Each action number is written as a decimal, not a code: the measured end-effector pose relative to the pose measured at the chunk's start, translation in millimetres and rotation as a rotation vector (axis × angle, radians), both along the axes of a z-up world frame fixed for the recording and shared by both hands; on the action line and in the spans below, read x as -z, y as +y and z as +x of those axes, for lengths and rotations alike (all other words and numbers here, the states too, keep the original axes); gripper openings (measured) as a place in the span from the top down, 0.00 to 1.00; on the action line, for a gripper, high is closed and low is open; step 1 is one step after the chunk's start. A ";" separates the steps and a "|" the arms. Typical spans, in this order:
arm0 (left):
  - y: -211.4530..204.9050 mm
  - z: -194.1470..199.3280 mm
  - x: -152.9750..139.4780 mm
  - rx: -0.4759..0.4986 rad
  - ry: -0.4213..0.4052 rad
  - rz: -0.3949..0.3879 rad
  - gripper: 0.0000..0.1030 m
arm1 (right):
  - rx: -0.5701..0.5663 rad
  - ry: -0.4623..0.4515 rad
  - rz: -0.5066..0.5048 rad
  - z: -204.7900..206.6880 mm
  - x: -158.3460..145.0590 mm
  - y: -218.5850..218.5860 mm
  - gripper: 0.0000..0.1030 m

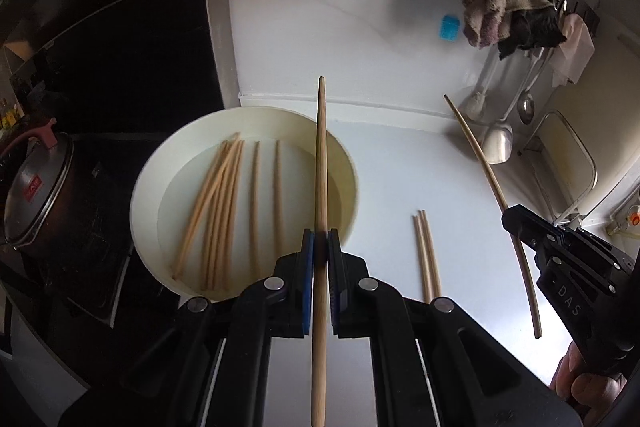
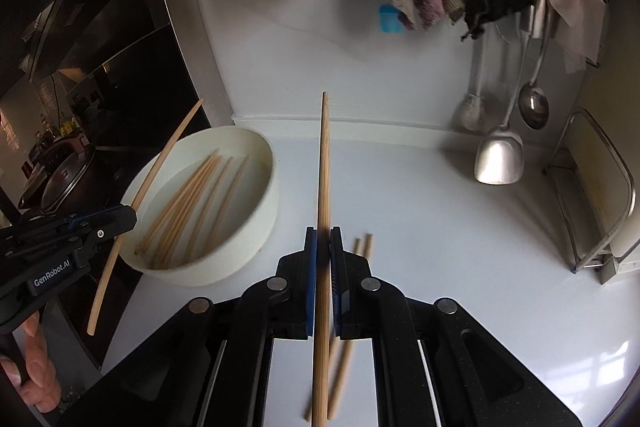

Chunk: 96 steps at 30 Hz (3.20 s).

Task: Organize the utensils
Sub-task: 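Carry the held chopsticks in both grippers over the white basin, then open both grippers to drop the chopsticks into the basin, then move both open grippers back toward the last two chopsticks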

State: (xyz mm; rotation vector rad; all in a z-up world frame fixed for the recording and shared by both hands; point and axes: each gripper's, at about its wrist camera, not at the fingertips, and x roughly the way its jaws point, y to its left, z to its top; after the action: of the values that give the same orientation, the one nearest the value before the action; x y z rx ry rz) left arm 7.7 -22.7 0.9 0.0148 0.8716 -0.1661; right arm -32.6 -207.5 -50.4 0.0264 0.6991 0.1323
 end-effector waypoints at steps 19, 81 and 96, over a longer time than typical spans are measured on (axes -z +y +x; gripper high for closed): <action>136.7 124.9 38.2 0.035 0.099 -0.050 0.93 | -0.041 0.111 0.094 130.8 28.1 162.6 0.94; 139.3 110.9 52.2 0.001 0.155 -0.051 0.12 | 0.086 0.214 0.096 67.3 44.8 100.2 0.59; 30.7 32.4 33.8 0.027 0.106 -0.027 0.09 | 0.127 0.151 0.084 -4.3 25.2 -11.7 0.48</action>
State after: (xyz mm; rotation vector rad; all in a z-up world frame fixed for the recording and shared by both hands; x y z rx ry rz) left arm 40.1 8.0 -32.9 -0.0078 0.9756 -0.2052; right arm -36.9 -219.2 -75.6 0.1625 0.8397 0.0381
